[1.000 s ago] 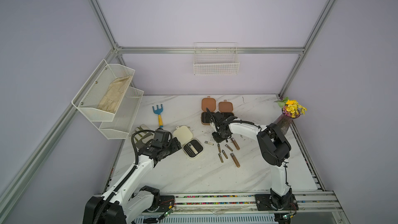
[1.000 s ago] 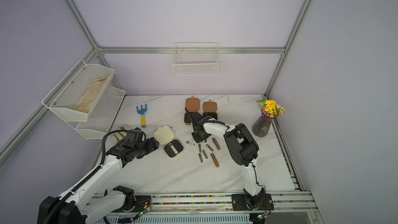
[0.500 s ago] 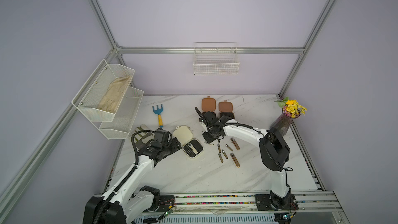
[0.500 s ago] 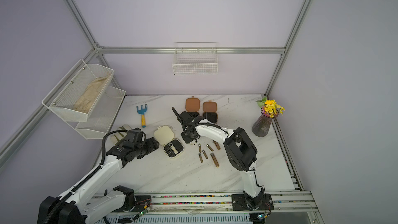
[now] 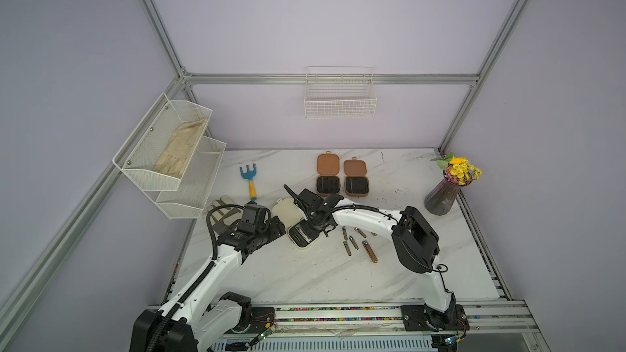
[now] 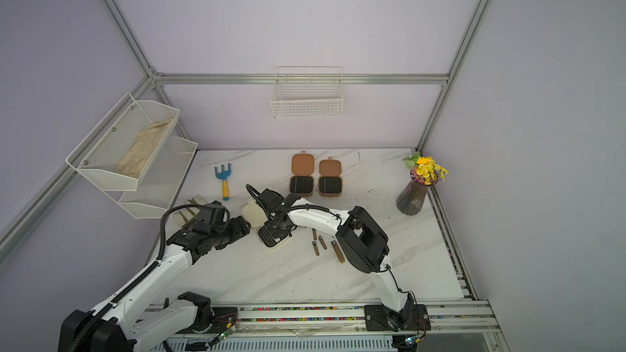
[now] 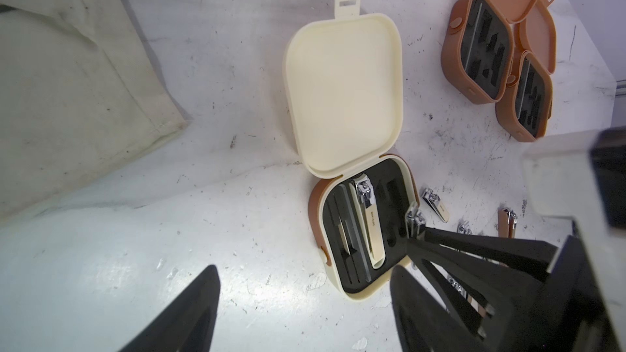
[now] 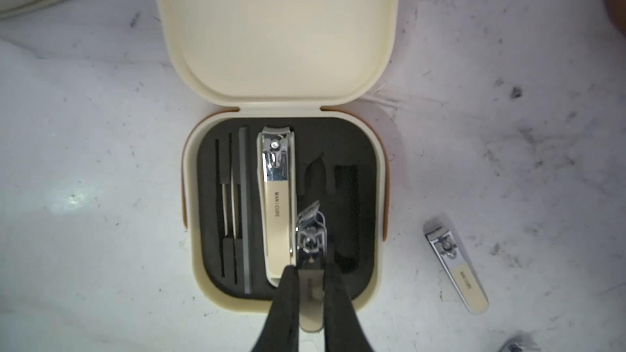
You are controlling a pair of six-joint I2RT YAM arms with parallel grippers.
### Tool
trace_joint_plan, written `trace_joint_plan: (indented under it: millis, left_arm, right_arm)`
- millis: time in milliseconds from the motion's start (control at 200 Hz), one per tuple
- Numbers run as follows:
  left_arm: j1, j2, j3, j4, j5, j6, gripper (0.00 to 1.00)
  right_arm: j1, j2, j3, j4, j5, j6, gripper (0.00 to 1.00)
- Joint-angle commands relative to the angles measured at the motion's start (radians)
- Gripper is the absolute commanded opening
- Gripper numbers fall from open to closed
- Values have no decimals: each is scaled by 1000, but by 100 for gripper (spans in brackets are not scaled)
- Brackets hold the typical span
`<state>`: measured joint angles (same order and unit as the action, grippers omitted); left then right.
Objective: Organize nail clipper sets
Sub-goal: Place the nail clipper in the storage box.
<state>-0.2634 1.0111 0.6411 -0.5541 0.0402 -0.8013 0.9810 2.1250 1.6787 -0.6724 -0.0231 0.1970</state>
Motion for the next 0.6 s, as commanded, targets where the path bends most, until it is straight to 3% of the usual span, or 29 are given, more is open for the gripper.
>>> trace_joint_plan:
  millis: [0,595]
  left_arm:
    - [-4,-19,-49,29,12,-9,78]
    - [-4,-17,-52,29,10,-9,78]
  right_arm:
    - [5,18,25,-26,13,17,3]
    - [5,95,88,-44,24,-20,3]
